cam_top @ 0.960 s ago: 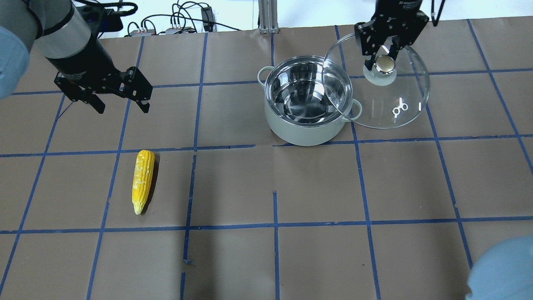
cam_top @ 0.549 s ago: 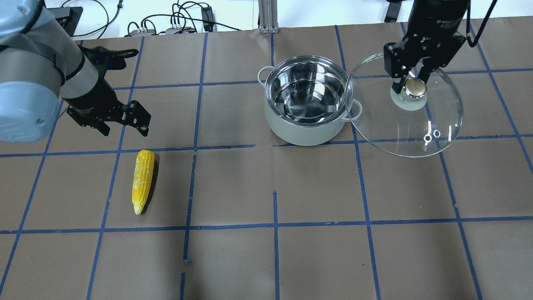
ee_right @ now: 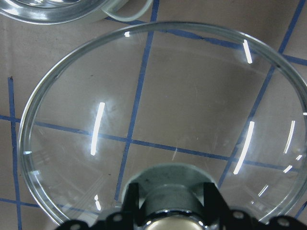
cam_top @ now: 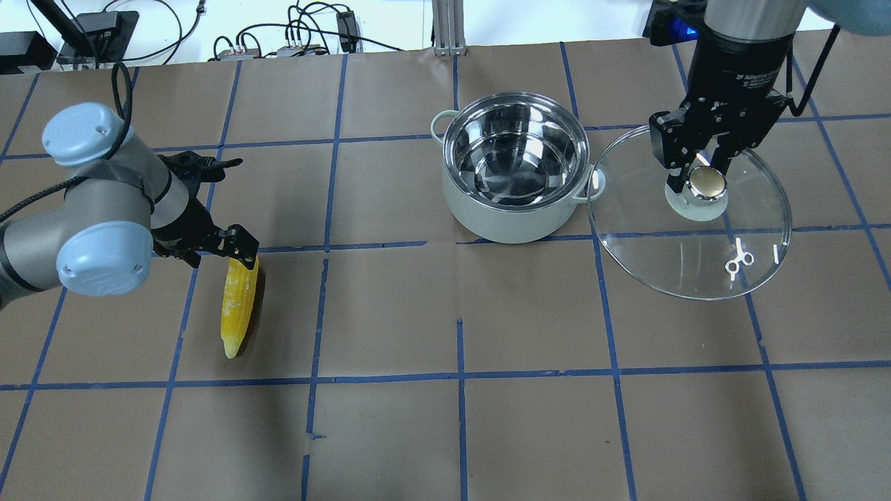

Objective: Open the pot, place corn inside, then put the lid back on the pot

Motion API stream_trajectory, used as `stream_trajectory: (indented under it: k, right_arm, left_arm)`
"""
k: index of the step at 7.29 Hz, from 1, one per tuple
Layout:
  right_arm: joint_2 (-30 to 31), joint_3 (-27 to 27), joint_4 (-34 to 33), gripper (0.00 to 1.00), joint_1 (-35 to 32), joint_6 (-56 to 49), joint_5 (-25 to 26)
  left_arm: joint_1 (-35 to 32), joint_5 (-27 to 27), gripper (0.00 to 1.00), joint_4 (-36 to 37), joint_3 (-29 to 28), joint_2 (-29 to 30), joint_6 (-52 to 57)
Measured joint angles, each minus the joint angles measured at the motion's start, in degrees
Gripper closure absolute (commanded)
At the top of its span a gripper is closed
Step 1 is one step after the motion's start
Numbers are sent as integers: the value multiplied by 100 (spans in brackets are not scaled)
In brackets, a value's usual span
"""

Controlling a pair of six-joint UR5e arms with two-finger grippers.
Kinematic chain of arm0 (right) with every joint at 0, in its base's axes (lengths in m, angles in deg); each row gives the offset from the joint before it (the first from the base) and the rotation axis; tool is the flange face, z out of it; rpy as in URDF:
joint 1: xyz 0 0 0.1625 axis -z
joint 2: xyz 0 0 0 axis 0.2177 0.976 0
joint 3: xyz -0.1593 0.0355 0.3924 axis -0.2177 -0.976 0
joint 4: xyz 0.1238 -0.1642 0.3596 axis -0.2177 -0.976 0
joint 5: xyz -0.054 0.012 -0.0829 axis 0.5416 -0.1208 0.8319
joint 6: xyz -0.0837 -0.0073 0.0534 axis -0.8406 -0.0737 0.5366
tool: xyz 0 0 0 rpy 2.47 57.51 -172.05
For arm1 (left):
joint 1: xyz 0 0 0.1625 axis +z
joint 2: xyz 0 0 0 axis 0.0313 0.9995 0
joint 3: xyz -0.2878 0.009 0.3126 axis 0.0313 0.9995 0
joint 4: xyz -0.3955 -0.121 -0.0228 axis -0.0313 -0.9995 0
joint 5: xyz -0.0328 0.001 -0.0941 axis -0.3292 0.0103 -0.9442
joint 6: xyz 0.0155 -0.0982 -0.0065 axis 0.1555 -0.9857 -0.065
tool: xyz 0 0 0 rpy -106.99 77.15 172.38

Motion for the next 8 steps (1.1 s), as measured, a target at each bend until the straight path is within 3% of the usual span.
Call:
stream_trajectory:
  k: [1,3,5,6,8]
  right_arm:
    - [-32,9,-17,66,0,5,6]
    - [-111,16,-42,66,0,12,0]
    - [-242,16,-50,66,1,13,-2]
    - [-291,18,-52,66,0,13,2]
    - [-382,22,-50,66,1,13,4]
  left_arm:
    - [12,-4,10,185,88,185,14]
    - [17,38,40,342,135,427,47]
    - [17,75,63,305,150,498,36]
    - [17,83,69,299,150,518,33]
    - [5,153,70,282,119,474,9]
